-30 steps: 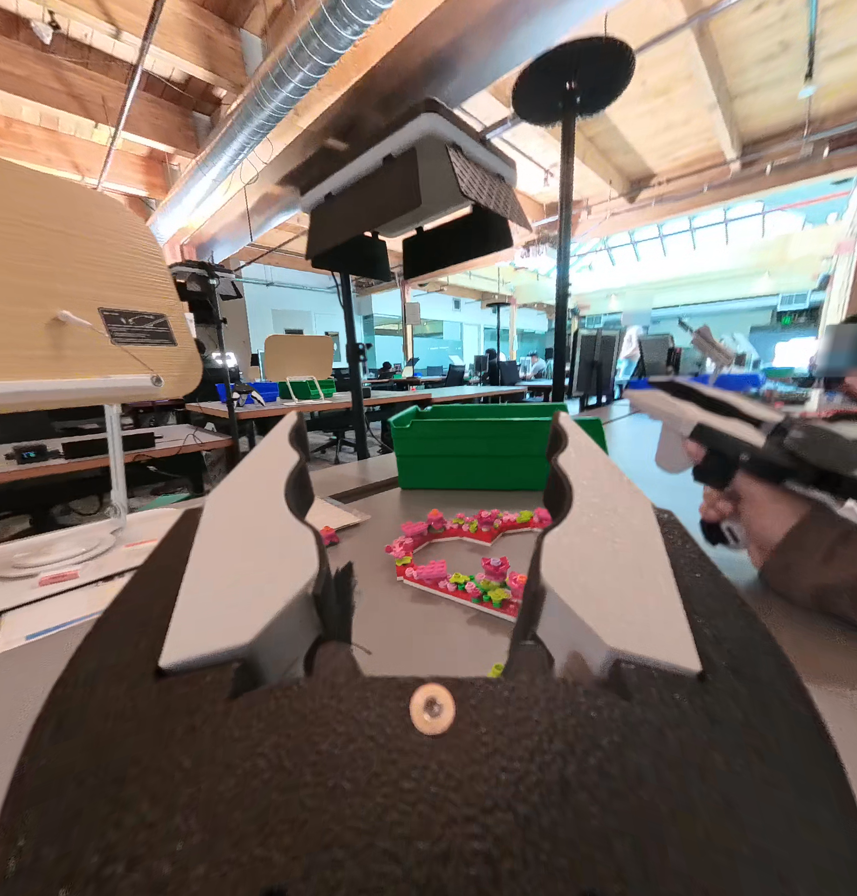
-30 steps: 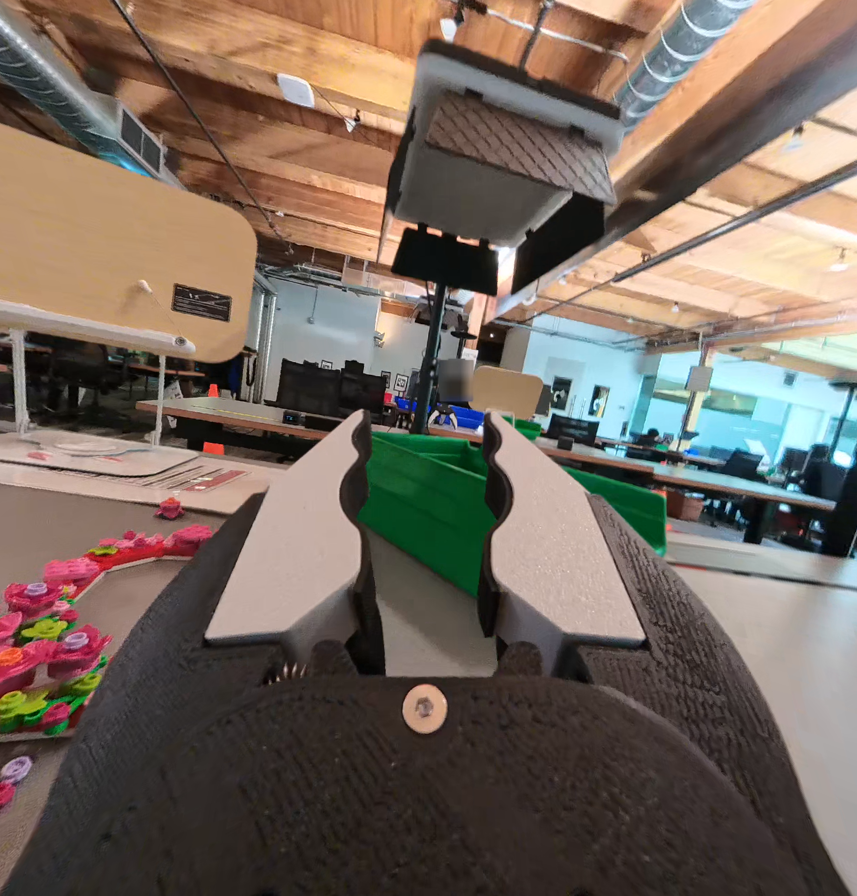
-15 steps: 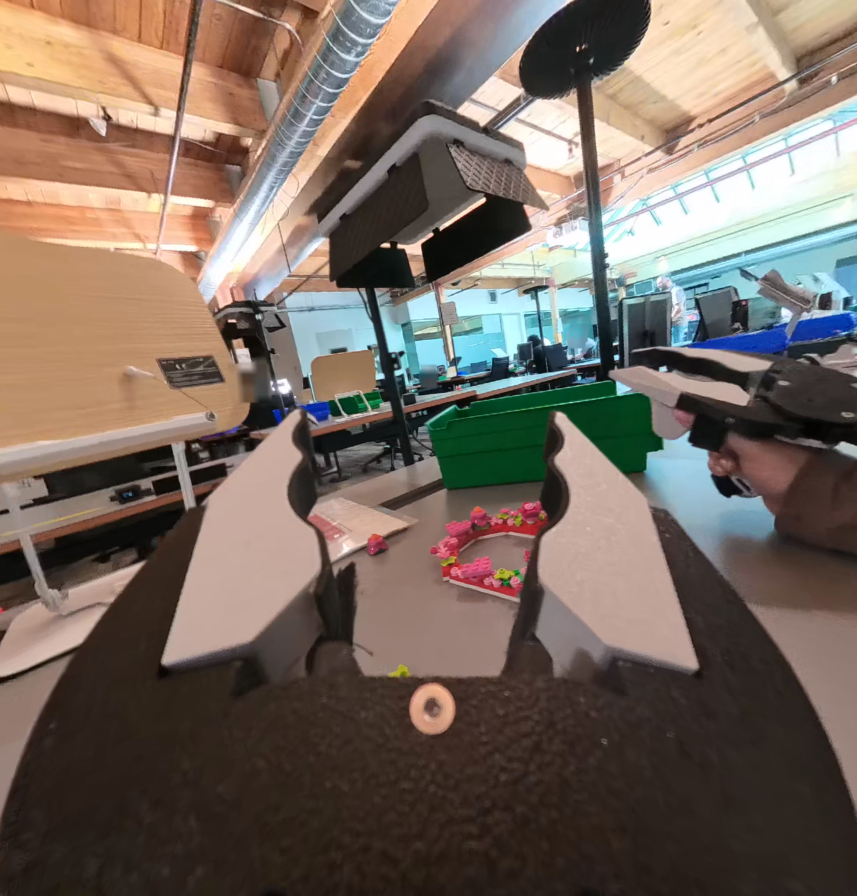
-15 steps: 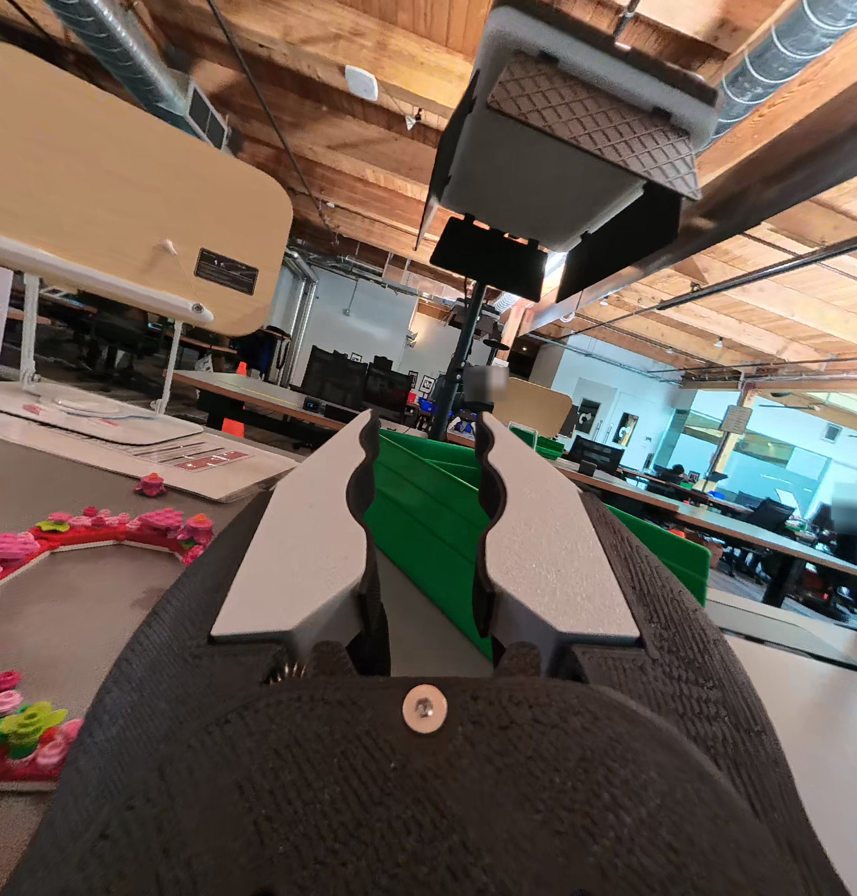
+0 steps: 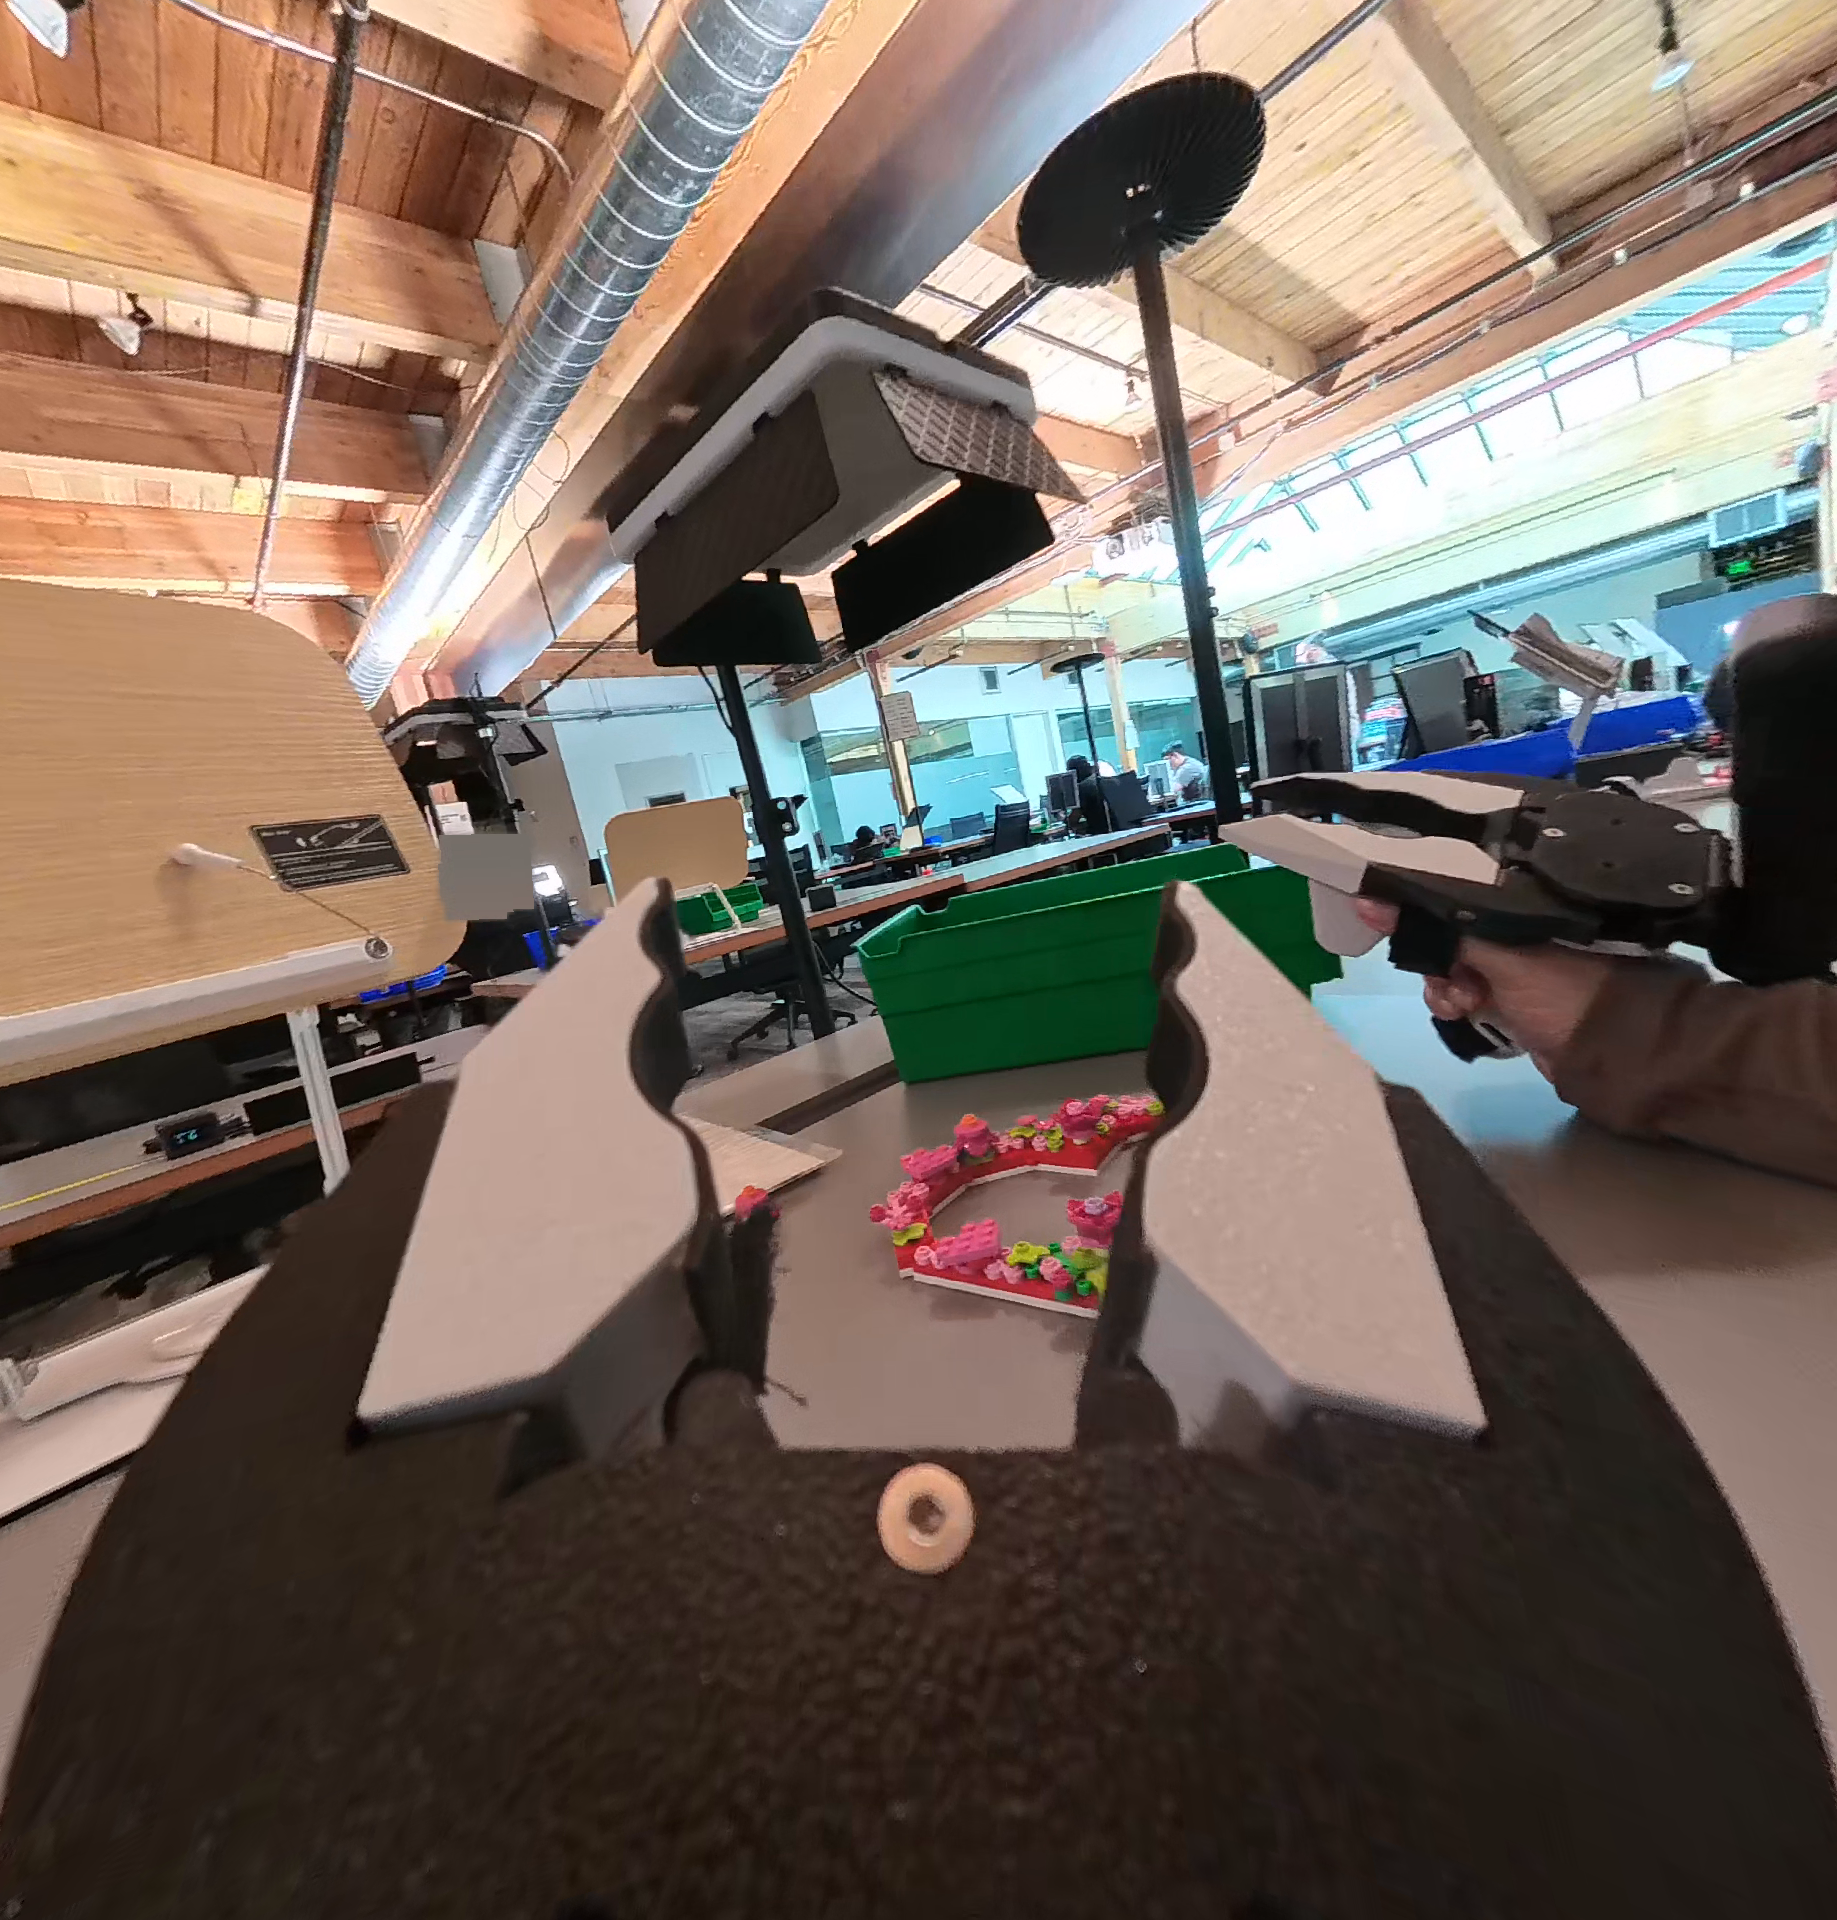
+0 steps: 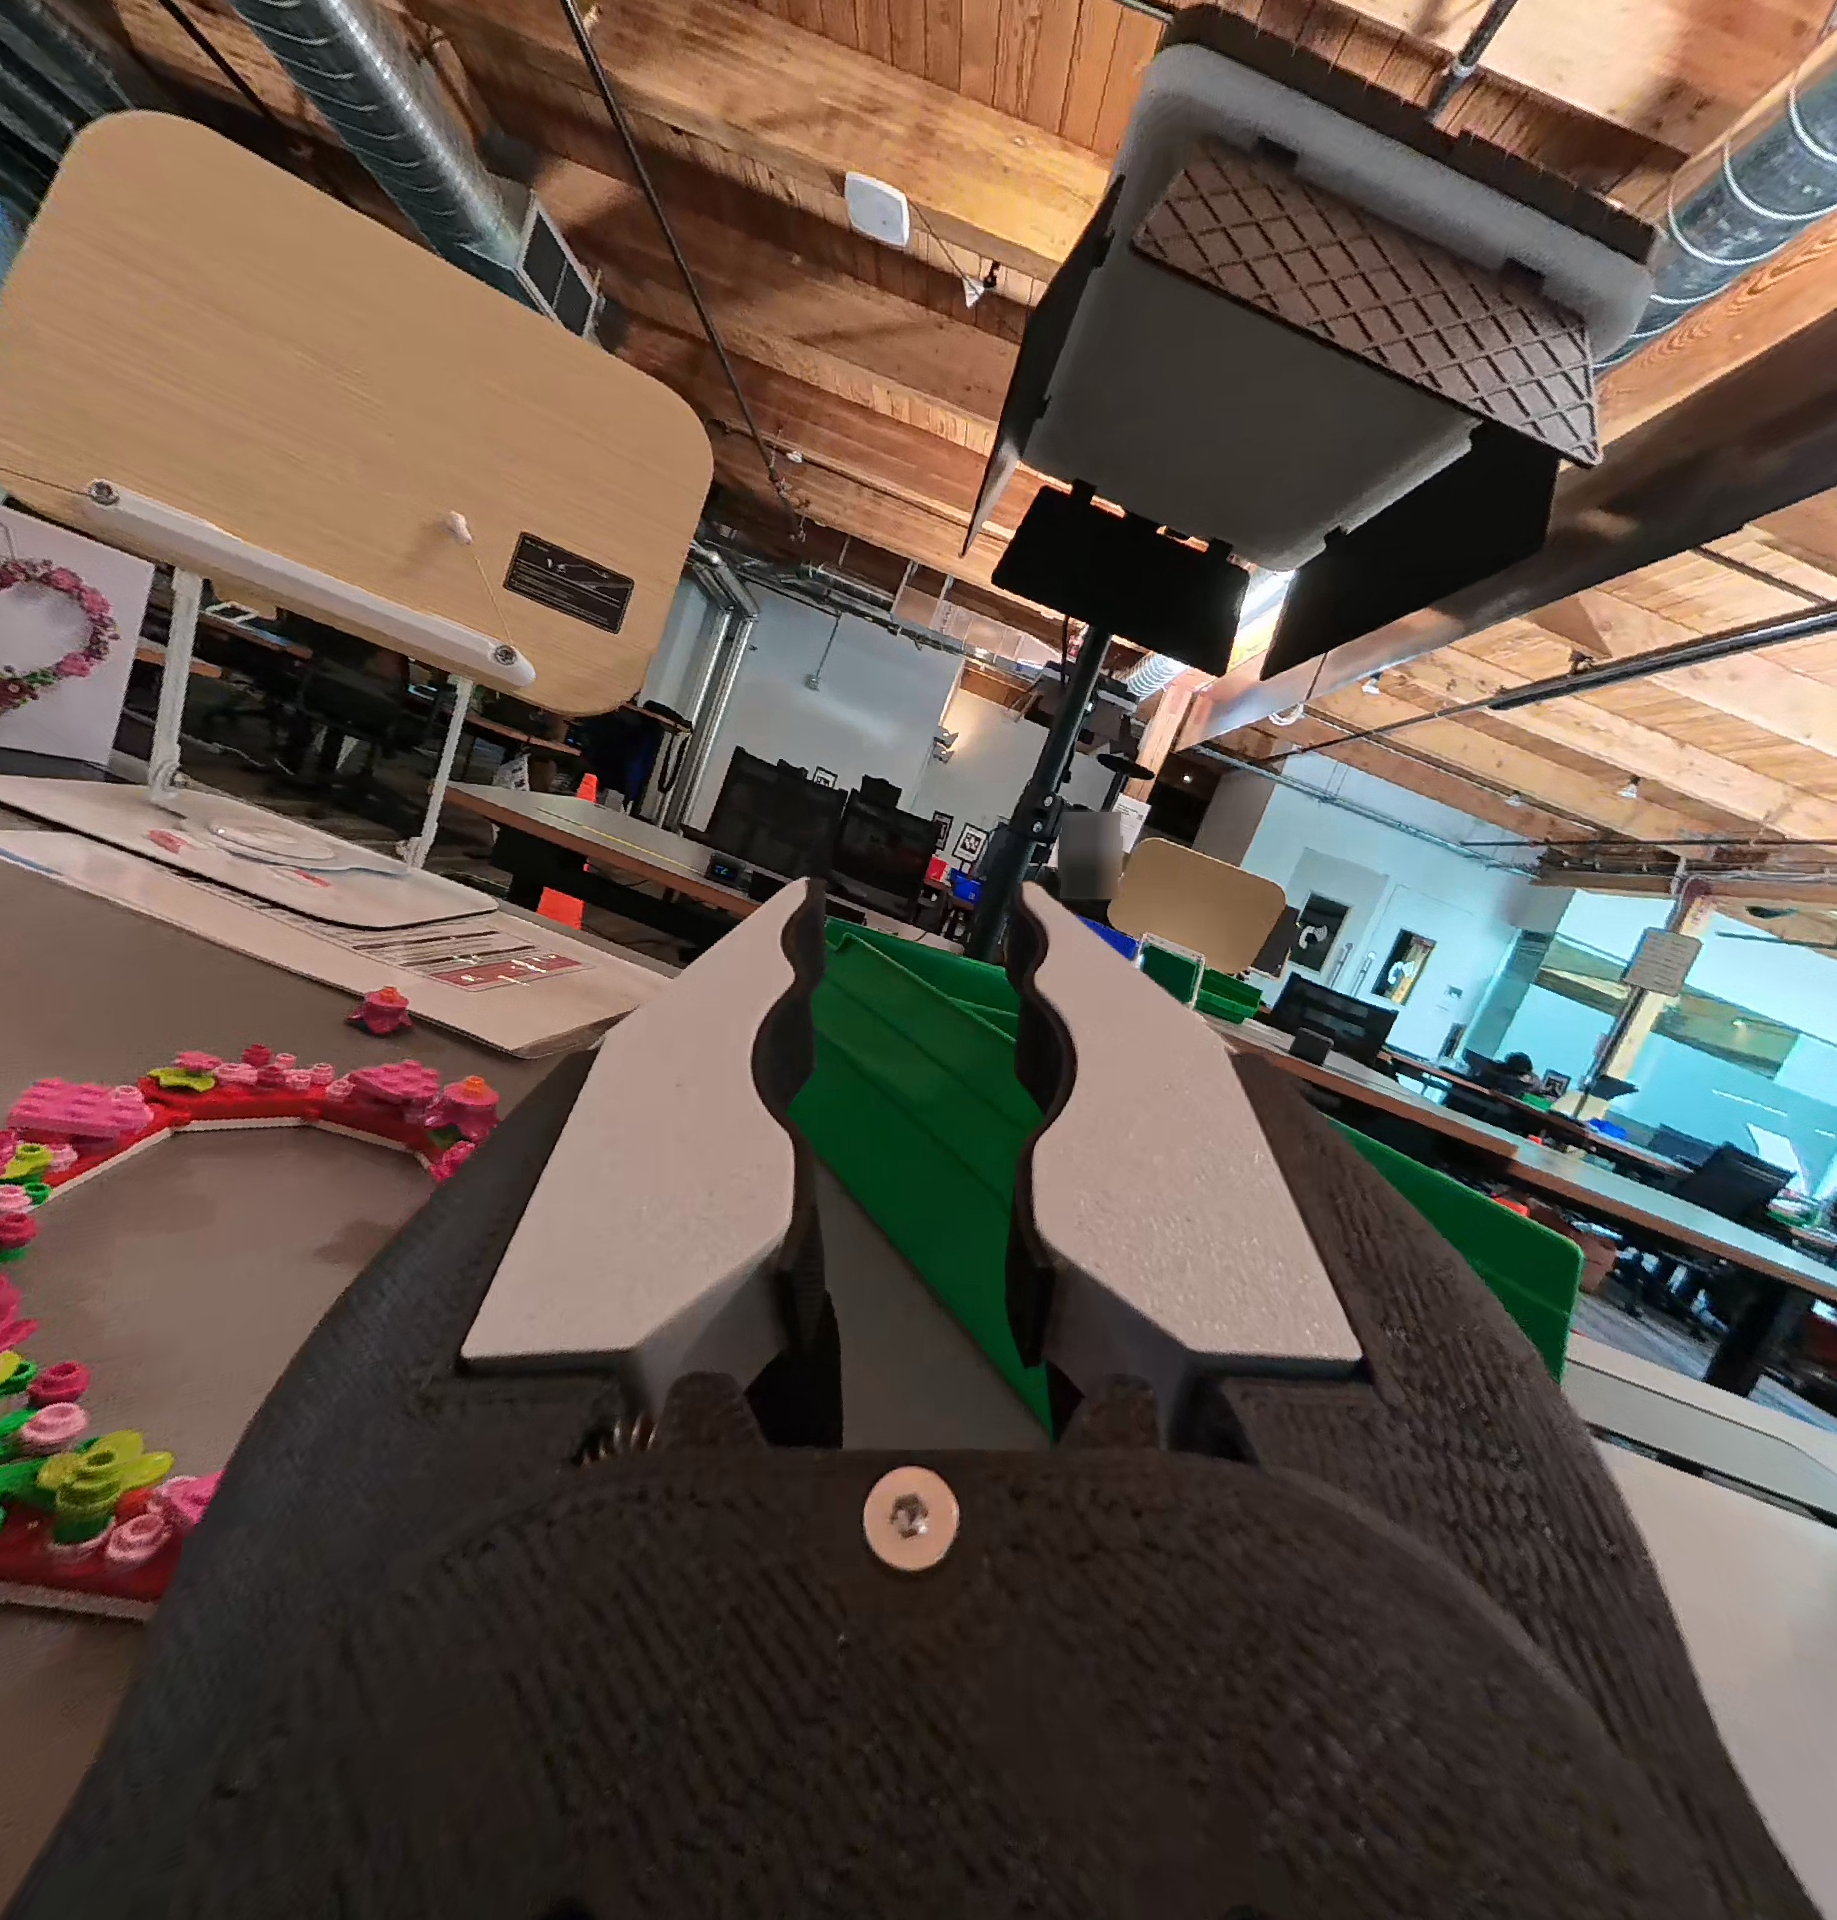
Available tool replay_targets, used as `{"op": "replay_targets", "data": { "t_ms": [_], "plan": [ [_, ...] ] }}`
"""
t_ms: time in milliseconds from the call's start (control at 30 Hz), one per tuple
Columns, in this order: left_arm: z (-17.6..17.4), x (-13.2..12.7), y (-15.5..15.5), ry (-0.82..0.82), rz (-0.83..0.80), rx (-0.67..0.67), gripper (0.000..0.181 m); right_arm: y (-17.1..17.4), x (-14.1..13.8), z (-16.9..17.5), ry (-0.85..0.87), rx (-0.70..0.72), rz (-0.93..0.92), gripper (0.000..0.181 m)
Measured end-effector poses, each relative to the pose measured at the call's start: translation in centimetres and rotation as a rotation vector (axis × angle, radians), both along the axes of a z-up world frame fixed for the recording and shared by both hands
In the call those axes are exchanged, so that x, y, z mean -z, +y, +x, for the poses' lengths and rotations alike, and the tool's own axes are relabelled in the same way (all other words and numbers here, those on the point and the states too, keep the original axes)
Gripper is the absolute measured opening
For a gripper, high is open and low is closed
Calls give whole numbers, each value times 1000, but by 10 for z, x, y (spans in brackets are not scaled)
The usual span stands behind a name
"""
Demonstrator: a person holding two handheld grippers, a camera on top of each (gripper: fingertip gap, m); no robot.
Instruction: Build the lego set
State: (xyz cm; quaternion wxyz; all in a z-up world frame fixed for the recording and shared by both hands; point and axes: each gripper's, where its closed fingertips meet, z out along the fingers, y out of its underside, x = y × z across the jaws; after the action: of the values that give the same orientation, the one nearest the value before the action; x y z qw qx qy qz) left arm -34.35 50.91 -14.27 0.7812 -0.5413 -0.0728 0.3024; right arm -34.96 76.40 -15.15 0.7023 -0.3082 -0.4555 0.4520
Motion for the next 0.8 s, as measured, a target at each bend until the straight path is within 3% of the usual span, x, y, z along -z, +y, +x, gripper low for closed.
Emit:
{"op": "replay_targets", "data": {
  "t_ms": [500, 800],
  "plan": [
    [-4, 11, -3, -78, 8, 36, 81, -8, 5, 2, -22, -28, 13, 29],
    [6, 11, 5, -16, -34, 48, 78, -2, 5, 5, -26, -1, 21, 28]
  ]
}}
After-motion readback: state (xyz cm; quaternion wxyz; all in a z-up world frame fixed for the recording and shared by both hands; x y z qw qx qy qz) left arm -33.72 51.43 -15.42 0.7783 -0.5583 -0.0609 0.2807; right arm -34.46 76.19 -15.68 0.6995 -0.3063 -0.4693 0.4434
